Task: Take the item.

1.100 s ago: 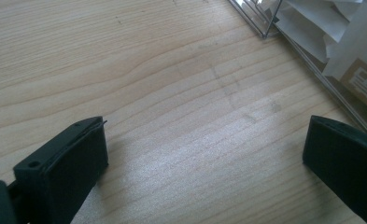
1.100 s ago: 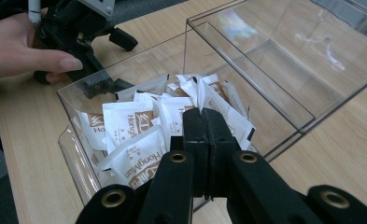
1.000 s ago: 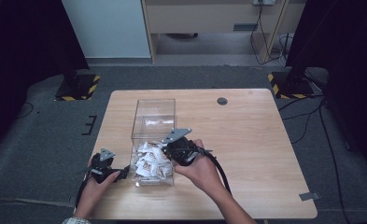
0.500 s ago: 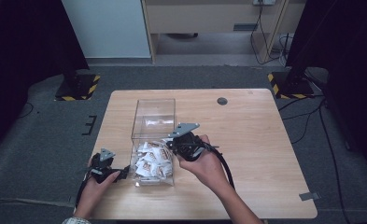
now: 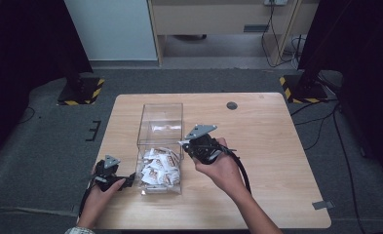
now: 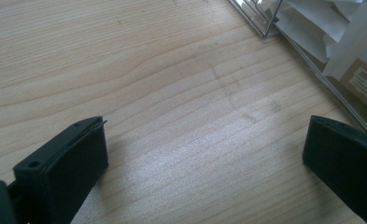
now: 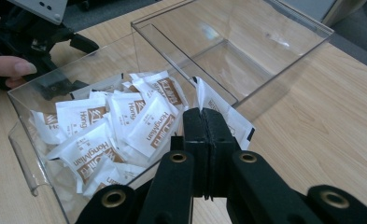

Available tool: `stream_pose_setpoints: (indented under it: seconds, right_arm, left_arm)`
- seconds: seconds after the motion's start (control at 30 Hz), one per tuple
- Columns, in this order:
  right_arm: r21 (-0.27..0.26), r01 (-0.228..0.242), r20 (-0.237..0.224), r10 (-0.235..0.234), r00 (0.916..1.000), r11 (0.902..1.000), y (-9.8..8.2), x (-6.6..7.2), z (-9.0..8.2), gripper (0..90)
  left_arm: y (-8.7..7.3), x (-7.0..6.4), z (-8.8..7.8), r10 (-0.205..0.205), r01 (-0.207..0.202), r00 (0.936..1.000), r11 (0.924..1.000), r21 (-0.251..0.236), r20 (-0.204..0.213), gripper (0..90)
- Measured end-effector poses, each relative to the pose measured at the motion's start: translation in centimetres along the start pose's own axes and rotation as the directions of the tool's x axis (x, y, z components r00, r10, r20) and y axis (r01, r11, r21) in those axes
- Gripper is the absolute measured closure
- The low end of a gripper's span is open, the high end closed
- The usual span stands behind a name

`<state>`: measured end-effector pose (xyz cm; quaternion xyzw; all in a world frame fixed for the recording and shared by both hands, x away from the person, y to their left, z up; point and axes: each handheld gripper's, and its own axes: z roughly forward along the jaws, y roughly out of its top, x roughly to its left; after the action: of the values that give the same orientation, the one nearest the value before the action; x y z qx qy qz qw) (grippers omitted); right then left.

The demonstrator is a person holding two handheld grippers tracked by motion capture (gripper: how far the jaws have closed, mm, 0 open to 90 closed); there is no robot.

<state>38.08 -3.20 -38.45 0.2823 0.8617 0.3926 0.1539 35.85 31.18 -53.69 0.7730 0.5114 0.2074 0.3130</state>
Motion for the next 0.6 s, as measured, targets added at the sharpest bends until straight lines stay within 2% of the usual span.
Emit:
stream_pose_setpoints:
  seconds: [0.6]
  right_arm:
    - [0.003,-0.018,0.034,0.018,0.9992,0.9998,-0.9,-1.7,-0.8,89.5]
  left_arm:
    - [0.0,0.0,0.0,-0.001,0.001,1.0,1.0,-0.001,0.0,0.0]
